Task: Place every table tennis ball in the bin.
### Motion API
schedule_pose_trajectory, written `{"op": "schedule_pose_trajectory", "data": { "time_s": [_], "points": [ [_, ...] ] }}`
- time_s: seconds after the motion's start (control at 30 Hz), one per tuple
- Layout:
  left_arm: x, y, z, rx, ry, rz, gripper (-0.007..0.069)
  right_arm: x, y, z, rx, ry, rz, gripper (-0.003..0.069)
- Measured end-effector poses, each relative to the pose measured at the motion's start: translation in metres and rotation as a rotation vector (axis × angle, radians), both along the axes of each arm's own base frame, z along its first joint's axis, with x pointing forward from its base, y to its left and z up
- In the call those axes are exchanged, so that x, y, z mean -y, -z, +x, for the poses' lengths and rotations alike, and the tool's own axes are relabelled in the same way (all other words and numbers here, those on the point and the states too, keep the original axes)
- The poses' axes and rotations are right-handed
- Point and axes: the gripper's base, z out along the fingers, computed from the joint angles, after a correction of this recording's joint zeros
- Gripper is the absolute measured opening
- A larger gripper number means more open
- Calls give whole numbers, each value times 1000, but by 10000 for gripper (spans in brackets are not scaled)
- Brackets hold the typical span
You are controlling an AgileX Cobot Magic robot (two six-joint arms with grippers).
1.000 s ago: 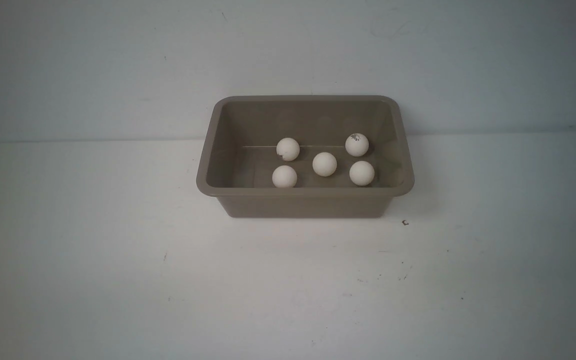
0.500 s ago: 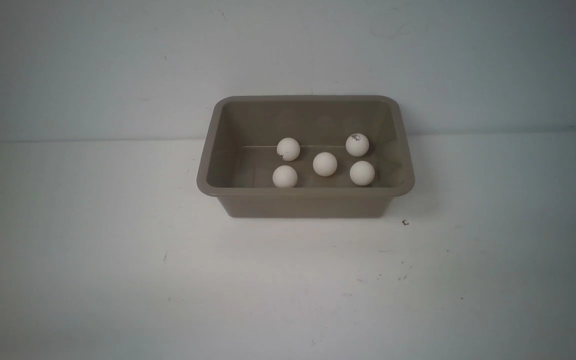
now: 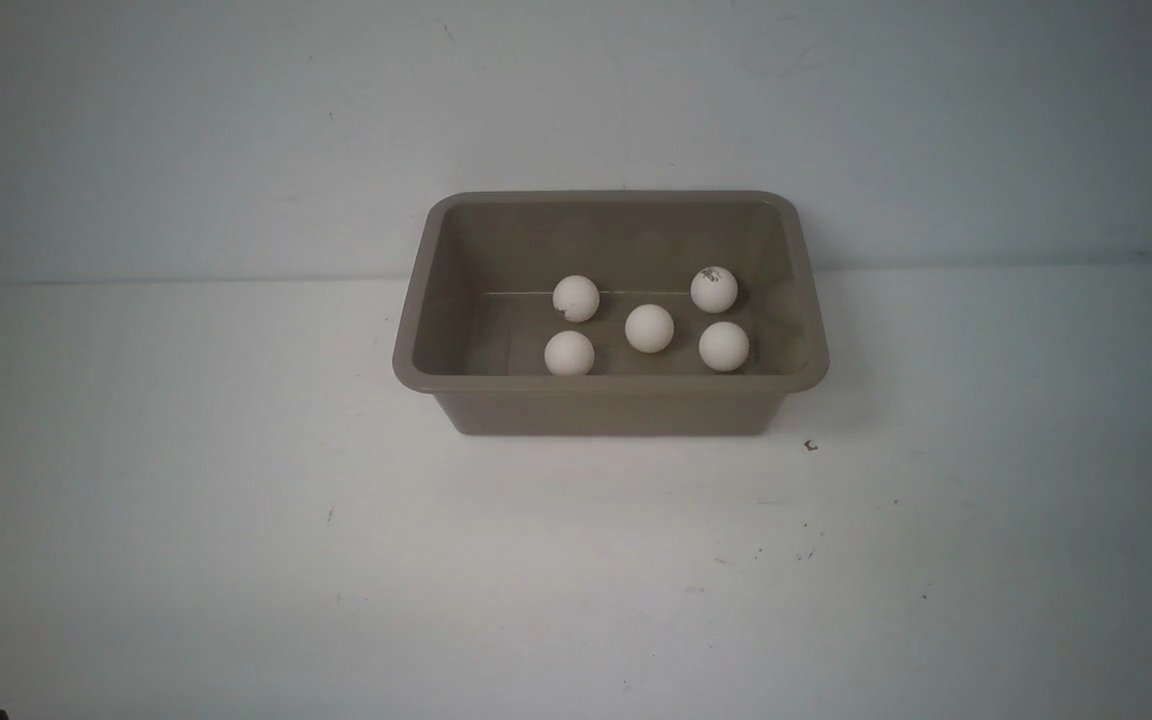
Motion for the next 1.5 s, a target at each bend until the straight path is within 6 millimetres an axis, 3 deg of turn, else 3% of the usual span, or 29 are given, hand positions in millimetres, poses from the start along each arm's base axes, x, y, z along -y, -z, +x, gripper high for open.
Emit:
{"op": "schedule_pose_trajectory", "data": {
  "time_s": [0.77,0.93,1.07,1.33,1.5],
  "points": [
    [0,0,0,-1,1,12,-4,0,1,0,-7,-2,-8,-10],
    [0,0,0,-1,1,12,-4,3,19,-17,-92,31,-14,-10],
    [0,0,0,-1,1,13,-4,4,38,-28,-49,53,-11,-10],
    [0,0,0,-1,1,13,-4,4,80,-29,-3,75,74,-10],
    [0,0,0,-1,1,13,-4,5,84,-30,16,76,82,-10]
  ]
}}
